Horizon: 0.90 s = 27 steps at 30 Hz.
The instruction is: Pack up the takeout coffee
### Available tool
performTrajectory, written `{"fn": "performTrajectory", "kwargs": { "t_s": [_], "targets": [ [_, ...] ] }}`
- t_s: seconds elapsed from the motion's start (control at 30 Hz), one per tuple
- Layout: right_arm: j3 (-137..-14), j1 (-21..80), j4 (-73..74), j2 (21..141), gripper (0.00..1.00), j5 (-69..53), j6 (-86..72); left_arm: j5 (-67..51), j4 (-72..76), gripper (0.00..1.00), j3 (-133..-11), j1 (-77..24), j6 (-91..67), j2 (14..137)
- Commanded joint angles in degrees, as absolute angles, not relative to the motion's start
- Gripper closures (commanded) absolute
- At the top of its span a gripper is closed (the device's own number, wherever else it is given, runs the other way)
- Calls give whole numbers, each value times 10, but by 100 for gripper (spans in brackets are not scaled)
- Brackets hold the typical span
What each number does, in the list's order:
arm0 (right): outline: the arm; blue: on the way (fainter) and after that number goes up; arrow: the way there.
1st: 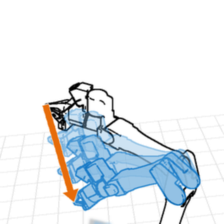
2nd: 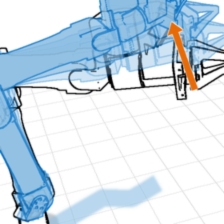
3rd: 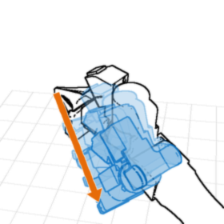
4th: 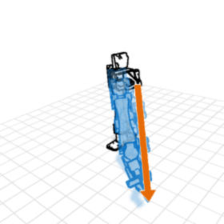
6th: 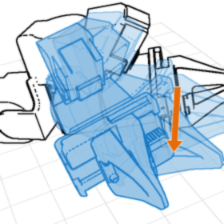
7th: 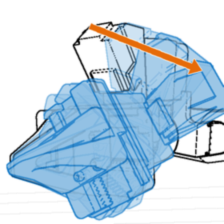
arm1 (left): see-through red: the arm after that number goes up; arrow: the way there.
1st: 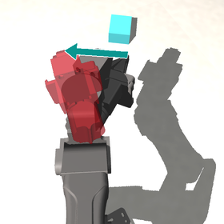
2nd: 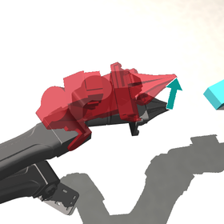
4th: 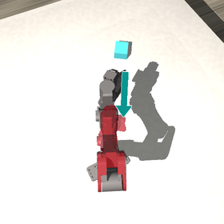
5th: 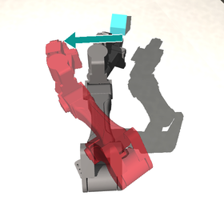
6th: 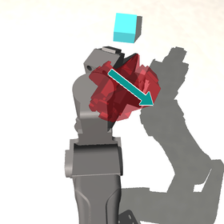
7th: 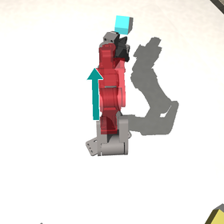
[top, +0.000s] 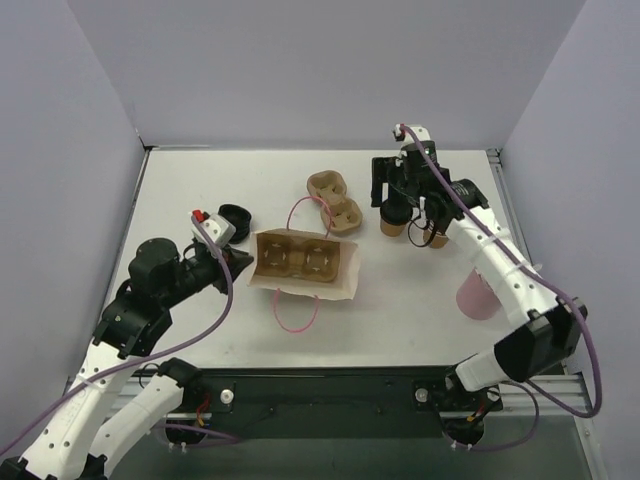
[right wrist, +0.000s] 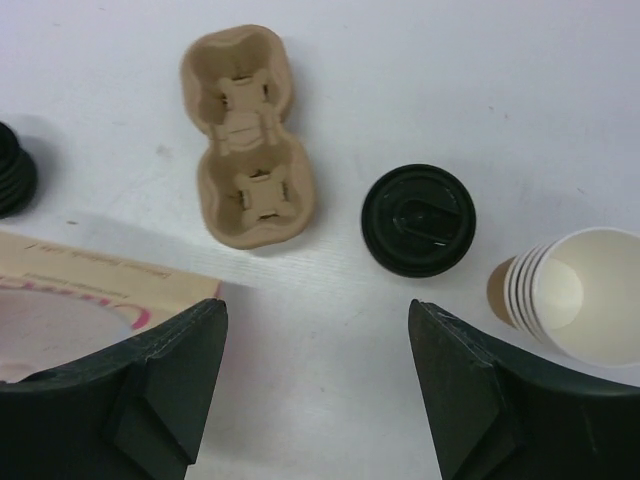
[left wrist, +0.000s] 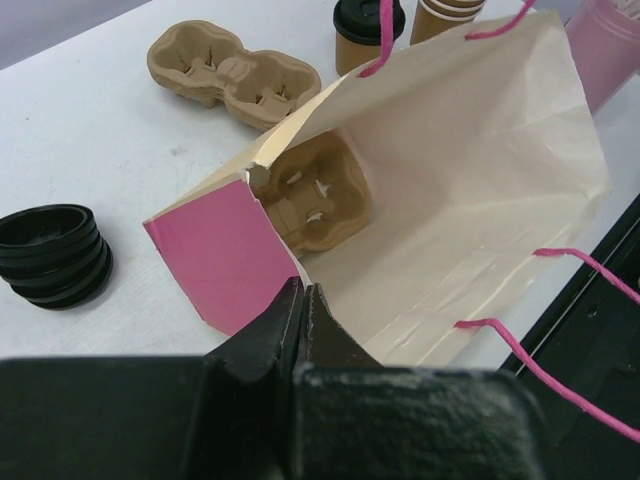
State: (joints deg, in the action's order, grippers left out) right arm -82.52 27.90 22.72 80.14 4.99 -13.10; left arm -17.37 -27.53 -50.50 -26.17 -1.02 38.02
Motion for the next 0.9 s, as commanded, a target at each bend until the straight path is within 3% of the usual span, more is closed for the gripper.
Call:
{"fn": "performTrajectory", "kwargs": {
  "t_s": [0.0, 0.17, 0.87],
  "targets": [
    [-870, 216, 281, 884, 23, 8, -79, -207, -266, 100, -504, -260, -4, 374],
    [-941, 157, 344, 966, 9, -15, -52, -218, -276, 100, -497, -260, -9, 368],
    [-1095, 136, 418, 1158, 9, -49, 19, -178, -285, 100, -490, -260, -36, 366]
  ]
}}
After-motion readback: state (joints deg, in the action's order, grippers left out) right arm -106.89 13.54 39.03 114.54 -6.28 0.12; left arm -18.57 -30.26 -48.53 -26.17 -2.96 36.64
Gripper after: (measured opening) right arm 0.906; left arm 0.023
